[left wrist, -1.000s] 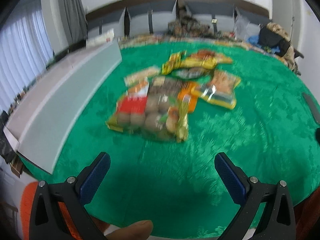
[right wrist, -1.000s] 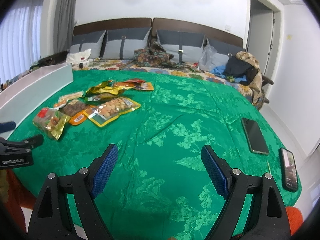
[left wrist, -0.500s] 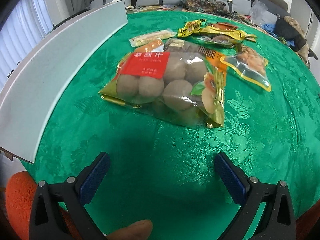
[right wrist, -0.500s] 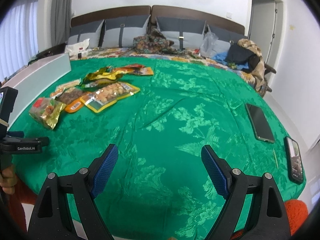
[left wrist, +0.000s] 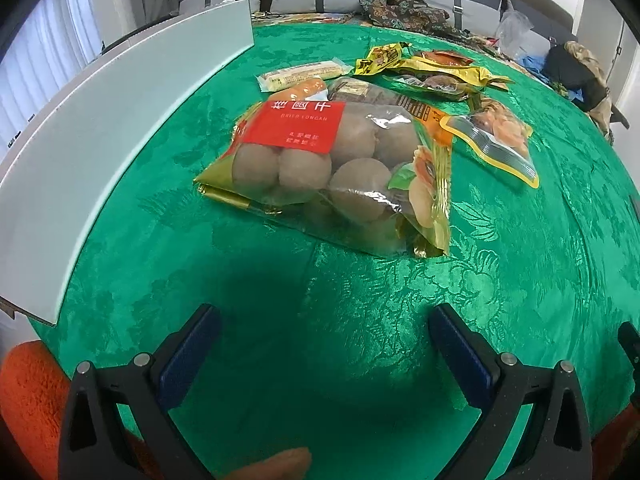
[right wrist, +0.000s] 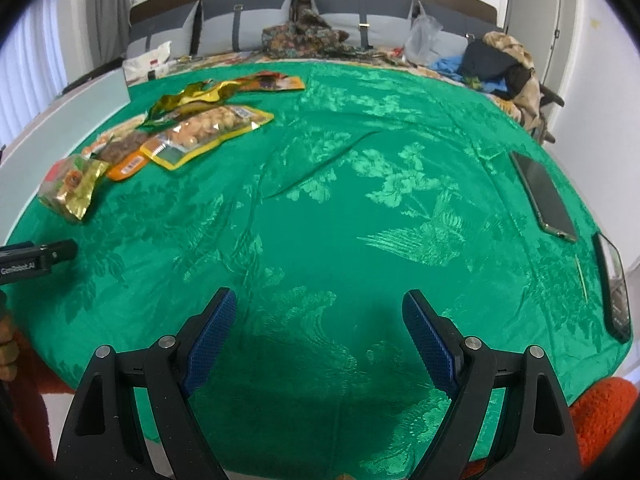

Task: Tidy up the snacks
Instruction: 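Move the left tool toward the clear longan bag with the red label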

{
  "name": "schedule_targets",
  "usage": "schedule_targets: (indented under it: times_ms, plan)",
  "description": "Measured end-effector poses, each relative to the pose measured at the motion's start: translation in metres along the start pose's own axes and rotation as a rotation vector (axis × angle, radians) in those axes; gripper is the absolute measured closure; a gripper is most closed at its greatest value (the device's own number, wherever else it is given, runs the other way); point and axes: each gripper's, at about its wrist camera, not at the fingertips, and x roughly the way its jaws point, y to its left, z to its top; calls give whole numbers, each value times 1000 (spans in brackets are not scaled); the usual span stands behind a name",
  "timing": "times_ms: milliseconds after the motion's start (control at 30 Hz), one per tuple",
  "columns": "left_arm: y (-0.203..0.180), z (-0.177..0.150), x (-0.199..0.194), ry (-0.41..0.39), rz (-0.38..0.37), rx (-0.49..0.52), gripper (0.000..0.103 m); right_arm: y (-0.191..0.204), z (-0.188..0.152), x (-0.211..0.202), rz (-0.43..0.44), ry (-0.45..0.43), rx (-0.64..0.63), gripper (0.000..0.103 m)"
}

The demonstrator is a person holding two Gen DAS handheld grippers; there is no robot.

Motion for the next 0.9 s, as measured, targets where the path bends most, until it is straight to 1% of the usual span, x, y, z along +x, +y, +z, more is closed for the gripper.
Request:
schedule_targets:
  times_ms: [467,900]
  plan:
    - [1,-1,-2,5,5,-4,0,-2,-3,12,14,47,5,15]
    - [1,-1,-1,0,-2,9,0,-1,-3,15,17,59,9,15]
